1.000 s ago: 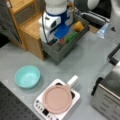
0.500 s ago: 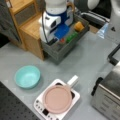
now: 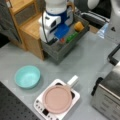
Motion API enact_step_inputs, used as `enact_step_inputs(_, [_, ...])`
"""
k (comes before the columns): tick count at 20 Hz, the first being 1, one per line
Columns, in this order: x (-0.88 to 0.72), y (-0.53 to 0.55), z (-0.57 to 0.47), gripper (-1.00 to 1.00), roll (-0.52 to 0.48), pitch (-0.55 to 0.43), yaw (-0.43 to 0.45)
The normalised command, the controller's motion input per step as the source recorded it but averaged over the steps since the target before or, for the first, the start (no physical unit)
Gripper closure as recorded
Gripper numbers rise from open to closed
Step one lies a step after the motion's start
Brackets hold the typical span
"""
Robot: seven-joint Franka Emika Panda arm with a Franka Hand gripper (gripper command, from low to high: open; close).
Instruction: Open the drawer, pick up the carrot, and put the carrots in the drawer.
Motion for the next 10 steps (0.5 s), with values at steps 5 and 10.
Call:
enact_step_inputs(5, [-0.03, 0.04, -0.01, -1.0, 0.02, -0.087, -0.045])
enact_step_inputs(10, [-0.03, 0.04, -0.02, -1.0, 0.016, -0.088, -0.045])
